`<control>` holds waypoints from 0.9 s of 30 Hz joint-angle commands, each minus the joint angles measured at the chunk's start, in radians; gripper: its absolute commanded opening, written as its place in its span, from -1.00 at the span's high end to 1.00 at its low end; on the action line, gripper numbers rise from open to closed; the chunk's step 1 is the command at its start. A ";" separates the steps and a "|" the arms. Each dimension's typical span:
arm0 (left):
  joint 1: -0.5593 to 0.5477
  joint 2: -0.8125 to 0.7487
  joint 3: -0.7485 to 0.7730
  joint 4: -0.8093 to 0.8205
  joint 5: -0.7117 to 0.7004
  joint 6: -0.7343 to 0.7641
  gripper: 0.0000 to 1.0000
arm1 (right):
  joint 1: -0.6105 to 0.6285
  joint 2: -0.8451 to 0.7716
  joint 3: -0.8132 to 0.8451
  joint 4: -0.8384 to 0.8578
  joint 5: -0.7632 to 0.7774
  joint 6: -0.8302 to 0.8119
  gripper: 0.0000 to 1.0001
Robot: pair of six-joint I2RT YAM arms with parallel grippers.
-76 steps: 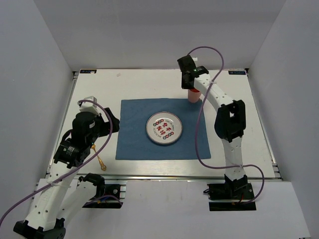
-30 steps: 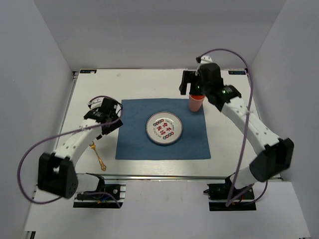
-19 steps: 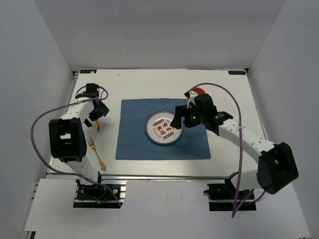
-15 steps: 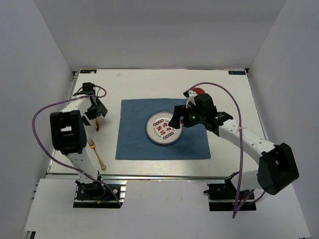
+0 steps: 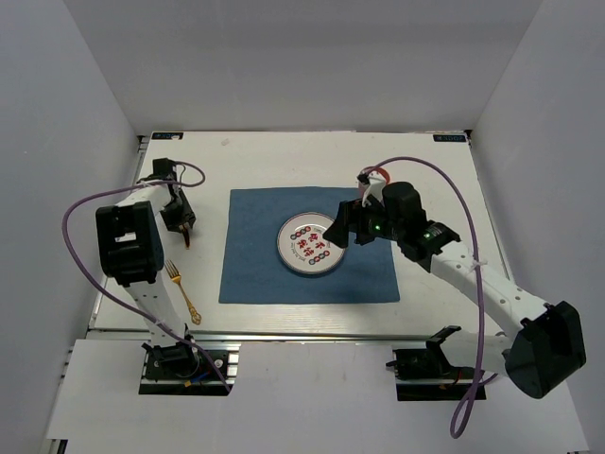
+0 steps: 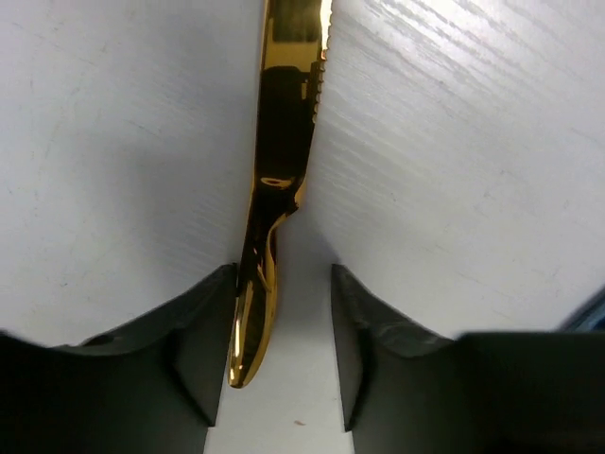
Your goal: Set the dinner table for one person
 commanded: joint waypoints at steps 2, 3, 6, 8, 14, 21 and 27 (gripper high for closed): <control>0.004 0.065 -0.070 0.040 0.083 0.036 0.35 | 0.002 -0.059 -0.005 -0.001 0.029 -0.011 -0.78; 0.004 0.068 -0.078 0.045 0.088 0.047 0.49 | 0.002 -0.067 -0.005 -0.011 0.032 -0.008 -0.79; -0.017 0.094 -0.092 0.065 0.103 0.072 1.00 | 0.001 -0.096 0.000 -0.032 0.049 -0.006 -0.79; -0.028 0.126 -0.066 0.044 0.164 0.072 1.00 | 0.002 -0.116 0.008 -0.047 0.058 -0.004 -0.78; -0.037 0.041 -0.023 0.021 0.203 0.055 1.00 | -0.004 -0.171 0.017 -0.063 0.058 0.003 -0.78; -0.066 -0.159 -0.029 0.005 0.241 0.029 1.00 | -0.004 -0.174 0.031 -0.095 0.073 0.002 -0.79; -0.090 -0.270 -0.056 -0.041 0.255 -0.078 1.00 | -0.004 -0.177 0.044 -0.124 0.110 0.006 -0.79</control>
